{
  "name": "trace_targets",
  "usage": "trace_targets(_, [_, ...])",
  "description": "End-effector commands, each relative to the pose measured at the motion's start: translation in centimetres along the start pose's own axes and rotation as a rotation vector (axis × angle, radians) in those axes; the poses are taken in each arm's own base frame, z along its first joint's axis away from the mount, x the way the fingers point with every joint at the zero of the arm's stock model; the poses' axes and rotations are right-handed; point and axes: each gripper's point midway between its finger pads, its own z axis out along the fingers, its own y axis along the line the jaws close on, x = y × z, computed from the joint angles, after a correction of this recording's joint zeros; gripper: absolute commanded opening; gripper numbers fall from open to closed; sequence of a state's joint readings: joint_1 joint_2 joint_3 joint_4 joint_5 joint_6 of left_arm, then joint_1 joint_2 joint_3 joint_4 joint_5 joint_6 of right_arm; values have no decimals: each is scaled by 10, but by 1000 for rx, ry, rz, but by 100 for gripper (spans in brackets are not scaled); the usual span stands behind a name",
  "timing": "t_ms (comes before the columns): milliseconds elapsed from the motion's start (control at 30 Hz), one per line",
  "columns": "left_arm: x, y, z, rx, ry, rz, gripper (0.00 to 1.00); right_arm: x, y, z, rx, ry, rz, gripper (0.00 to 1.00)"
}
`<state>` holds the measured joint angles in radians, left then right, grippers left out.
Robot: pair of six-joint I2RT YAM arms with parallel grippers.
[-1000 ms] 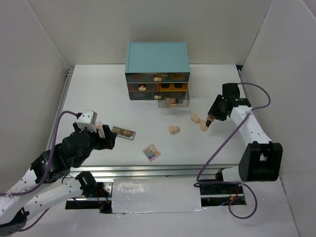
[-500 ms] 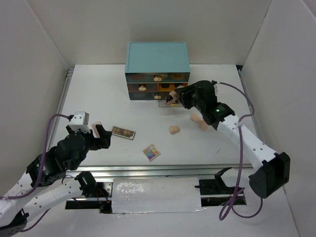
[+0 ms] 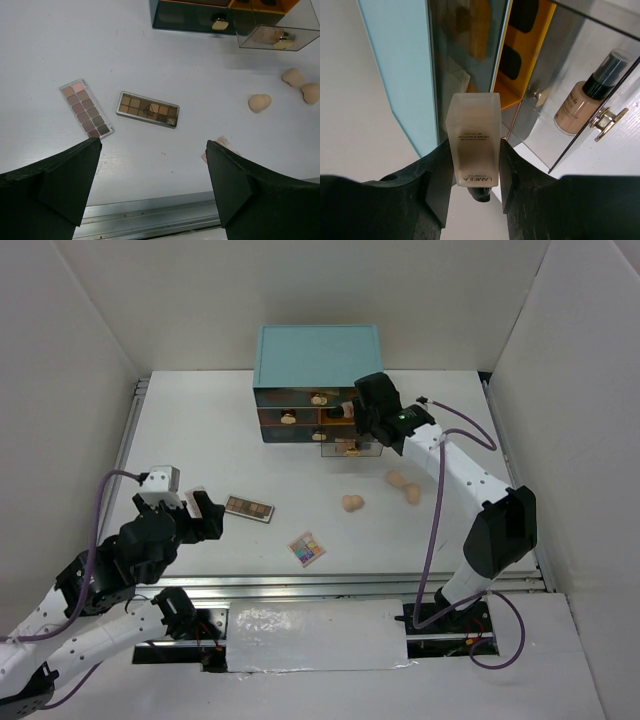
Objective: Organize the makeup
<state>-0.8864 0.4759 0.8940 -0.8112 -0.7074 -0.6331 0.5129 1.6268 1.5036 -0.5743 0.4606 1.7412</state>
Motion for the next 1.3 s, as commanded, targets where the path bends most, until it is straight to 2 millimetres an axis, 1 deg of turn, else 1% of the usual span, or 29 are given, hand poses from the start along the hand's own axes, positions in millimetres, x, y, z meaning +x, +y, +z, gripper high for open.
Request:
trace_targets(0, [-10, -6, 0, 14, -21, -13, 99, -15, 8, 2, -13, -62, 50, 0])
trace_targets(33, [-9, -7, 0, 20, -19, -9, 99, -16, -1, 6, 2, -72, 40, 0])
trace_targets(100, [-10, -6, -1, 26, -27, -15, 99, -22, -7, 11, 15, -84, 46, 0])
trace_targets(133, [-11, -7, -2, 33, -29, -16, 99, -23, -18, 18, 34, -89, 24, 0])
trace_targets(167, [-12, -7, -3, 38, -34, -21, 99, -29, -22, 23, 44, -98, 24, 1])
trace_targets(233, [-12, -6, -4, 42, -37, -23, 99, -30, -32, 33, 71, -97, -7, 3])
trace_targets(333, [-14, -7, -5, 56, -49, -29, 99, -29, -39, 45, 92, -87, -41, 4])
trace_targets(367, [-13, -9, -5, 61, -43, -23, 99, -30, -40, 49, 97, -90, -39, 5])
trace_targets(400, [-12, -9, -4, 61, -40, -17, 99, -30, -45, 55, 110, -89, -39, 9])
trace_targets(500, [-8, -16, 1, 68, -13, 12, 99, -30, -43, 67, 90, -68, -42, 11])
trace_targets(567, [-4, -18, 5, 63, 7, 28, 100, -24, -40, 70, 75, -39, -65, 13])
trace_targets(600, [-3, -18, 6, 56, 13, 33, 99, -22, -34, 70, 66, -32, -64, 13])
trace_targets(633, [-3, -18, 6, 56, 13, 33, 99, -18, -35, 73, 69, -17, -77, 14])
trace_targets(700, [-4, -17, 5, 57, 8, 28, 99, -13, -29, 74, 50, 4, -78, 18])
trace_targets(733, [-5, -16, 4, 61, 0, 21, 99, -8, -29, 75, 46, 26, -79, 21])
trace_targets(767, [-6, -17, 3, 67, -6, 16, 99, -7, -27, 76, 37, 33, -76, 33])
trace_targets(833, [-7, -15, 1, 71, -16, 8, 100, -4, -27, 77, 30, 47, -80, 41])
trace_targets(867, [-8, -15, 0, 73, -20, 7, 99, -2, -25, 76, 21, 60, -79, 57])
trace_targets(900, [-8, -15, 0, 74, -21, 4, 99, -1, -23, 74, 14, 70, -84, 64])
trace_targets(967, [-7, -16, 0, 79, -18, 7, 99, 3, -12, 67, -18, 95, -101, 73])
trace_targets(1033, [-7, -19, 1, 88, -12, 13, 99, 2, 2, 59, -55, 103, -133, 79])
trace_targets(1067, [-5, -19, 2, 88, -7, 21, 99, 3, 13, 51, -83, 113, -140, 81])
trace_targets(1133, [-5, -19, 2, 84, -3, 24, 99, 1, 19, 43, -104, 114, -160, 82])
trace_targets(1167, [-6, -19, 2, 84, -3, 23, 99, -1, 21, 39, -120, 112, -165, 81])
trace_targets(1200, [-5, -19, 2, 84, -4, 20, 99, -6, 30, 25, -162, 109, -184, 80])
trace_targets(1233, [-6, -18, 1, 81, -6, 18, 99, -9, 39, 16, -210, 105, -184, 74])
trace_targets(1267, [-6, -17, 0, 83, -9, 13, 99, -13, 23, 16, -201, 95, -203, 69])
